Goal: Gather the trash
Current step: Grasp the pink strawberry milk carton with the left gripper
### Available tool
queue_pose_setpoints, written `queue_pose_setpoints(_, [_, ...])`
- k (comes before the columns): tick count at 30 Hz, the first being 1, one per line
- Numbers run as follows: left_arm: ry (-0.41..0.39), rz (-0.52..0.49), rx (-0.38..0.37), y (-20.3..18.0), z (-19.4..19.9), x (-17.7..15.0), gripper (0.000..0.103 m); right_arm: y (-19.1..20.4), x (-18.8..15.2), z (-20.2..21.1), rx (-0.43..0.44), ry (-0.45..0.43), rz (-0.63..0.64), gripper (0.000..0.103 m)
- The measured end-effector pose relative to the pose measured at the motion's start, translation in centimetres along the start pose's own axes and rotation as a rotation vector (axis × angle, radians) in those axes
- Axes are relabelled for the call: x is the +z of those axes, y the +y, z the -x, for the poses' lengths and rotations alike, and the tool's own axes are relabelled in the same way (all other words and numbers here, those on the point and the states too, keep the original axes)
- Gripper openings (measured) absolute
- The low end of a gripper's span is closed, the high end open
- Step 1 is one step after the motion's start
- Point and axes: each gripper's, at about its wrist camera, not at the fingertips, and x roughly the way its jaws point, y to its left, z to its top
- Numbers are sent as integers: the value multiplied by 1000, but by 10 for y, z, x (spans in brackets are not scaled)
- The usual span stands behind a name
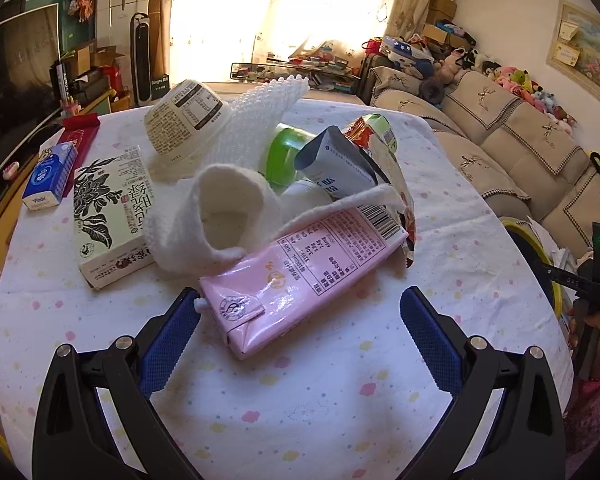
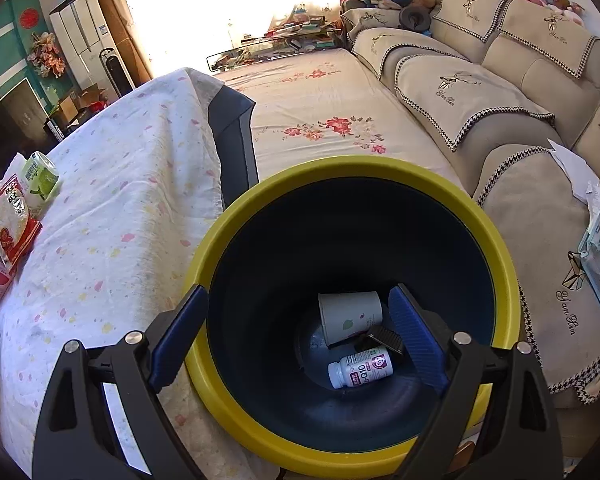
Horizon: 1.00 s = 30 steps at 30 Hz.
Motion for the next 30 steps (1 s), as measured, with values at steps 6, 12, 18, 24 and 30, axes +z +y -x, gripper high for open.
queue_pose_setpoints(6, [80, -27, -115, -39, 3, -13, 98, 1, -1, 0, 11, 3, -2, 87])
queue_pose_setpoints(12, [117, -110, -155, -84, 13, -26, 98, 4, -3, 2, 30, 1, 2, 87])
queue_pose_setpoints(18, [116, -118, -93, -80, 8, -21, 98, 1, -6, 4, 39, -1, -5, 87])
queue_pose_setpoints(24, [133, -120, -68, -84, -8, -20, 78, -4, -9, 2, 39, 8, -20, 87])
queue_pose_setpoints(30, [166, -90, 14, -84, -23, -19, 54, -6, -10, 0, 44, 9, -26, 87])
